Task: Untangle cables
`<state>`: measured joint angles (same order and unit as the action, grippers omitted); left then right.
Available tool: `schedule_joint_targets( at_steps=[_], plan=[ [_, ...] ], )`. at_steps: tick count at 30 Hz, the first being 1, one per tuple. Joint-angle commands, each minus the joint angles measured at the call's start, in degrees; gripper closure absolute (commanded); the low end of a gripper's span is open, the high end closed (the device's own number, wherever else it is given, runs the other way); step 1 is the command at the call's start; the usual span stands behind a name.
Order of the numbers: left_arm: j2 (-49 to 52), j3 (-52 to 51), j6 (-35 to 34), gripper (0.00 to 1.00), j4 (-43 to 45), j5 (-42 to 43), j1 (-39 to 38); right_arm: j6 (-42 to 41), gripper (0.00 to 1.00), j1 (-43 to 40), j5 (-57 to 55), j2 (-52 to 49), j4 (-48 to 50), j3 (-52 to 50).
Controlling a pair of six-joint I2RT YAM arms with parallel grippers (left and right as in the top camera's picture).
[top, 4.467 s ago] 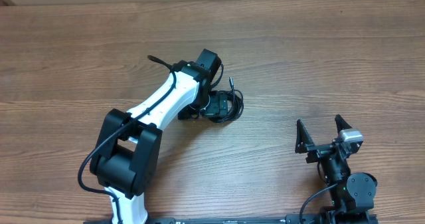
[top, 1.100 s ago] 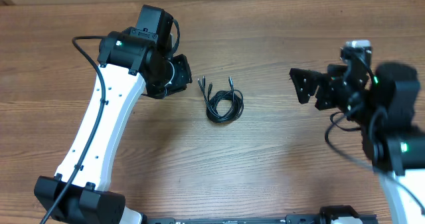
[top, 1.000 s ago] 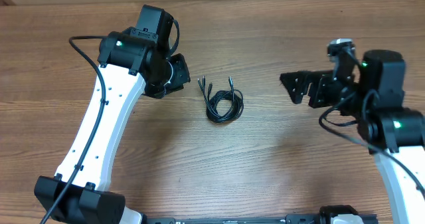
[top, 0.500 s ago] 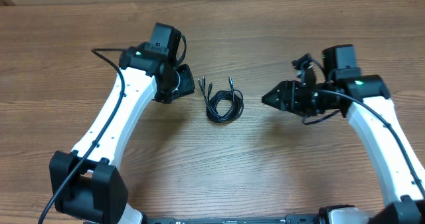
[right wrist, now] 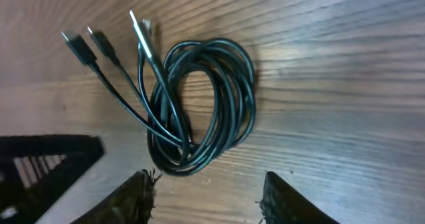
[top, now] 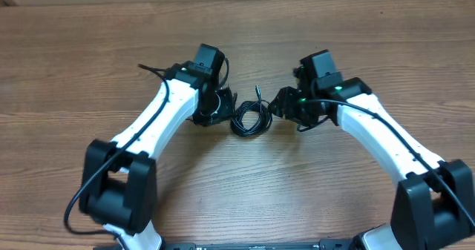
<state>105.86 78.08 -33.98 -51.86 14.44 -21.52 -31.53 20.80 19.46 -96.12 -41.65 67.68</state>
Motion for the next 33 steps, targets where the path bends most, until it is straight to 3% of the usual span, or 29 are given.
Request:
schedule_joint_targets(
  at_steps=[1,5,7,8,9,12,15,18,21,25,28,30,31,33],
  plan=[
    [4.8,-0.4,0.6,0.61,-0.4,2.0,-1.7,-1.9,0.53,2.3,-4.7,-3.2,1.9,0.9],
    [8.0,-0.4,0.6,0.64,-0.2,3.2,-3.0,-2.3,0.57,3.0,-5.4,-6.4,3.5,0.9],
    [9.2,-0.4,2.2,0.85,0.2,3.2,-3.5,-3.2,0.7,3.0,-6.6,-8.2,3.5,0.9],
    [9.6,-0.4,3.2,0.96,0.4,3.2,-3.5,-3.2,0.83,3.0,-6.8,-8.7,3.4,0.9],
    [9.6,-0.4,5.2,0.96,0.7,3.2,-3.5,-3.2,0.96,3.0,-6.8,-9.1,3.2,0.9],
    [9.0,3.1,15.3,0.96,-2.3,3.2,-1.9,-3.2,0.96,3.0,-6.8,-9.1,1.4,0.9],
    [8.4,9.8,20.8,0.96,-8.1,3.1,-0.1,-3.2,0.96,3.0,-6.8,-9.1,-0.9,0.9],
    [8.3,17.4,24.8,0.96,-12.8,3.0,1.4,-3.2,0.96,3.0,-6.3,-9.1,-3.6,0.9],
    [8.3,21.0,26.7,0.96,-14.7,1.9,1.7,-2.7,0.88,3.0,-6.1,-9.1,-6.7,0.9],
    [8.5,20.8,26.7,0.86,-16.6,-0.7,1.7,4.1,0.8,1.2,-0.3,-9.1,-12.4,4.4],
    [8.6,19.8,25.9,0.7,-17.3,-3.6,1.7,9.2,0.7,-1.5,3.5,-9.1,-18.8,11.5],
    [8.6,18.8,23.7,0.36,-17.3,-5.0,1.7,10.0,0.69,-2.3,5.2,-9.1,-21.1,15.3],
    [8.6,18.1,22.3,0.34,-17.1,-5.7,1.7,10.0,0.69,-2.3,6.2,-9.1,-20.5,16.1],
    [8.7,15.4,20.1,0.4,-15.6,-6.1,1.7,9.9,0.7,-1.7,7.4,-9.1,-18.7,15.9]
  ],
)
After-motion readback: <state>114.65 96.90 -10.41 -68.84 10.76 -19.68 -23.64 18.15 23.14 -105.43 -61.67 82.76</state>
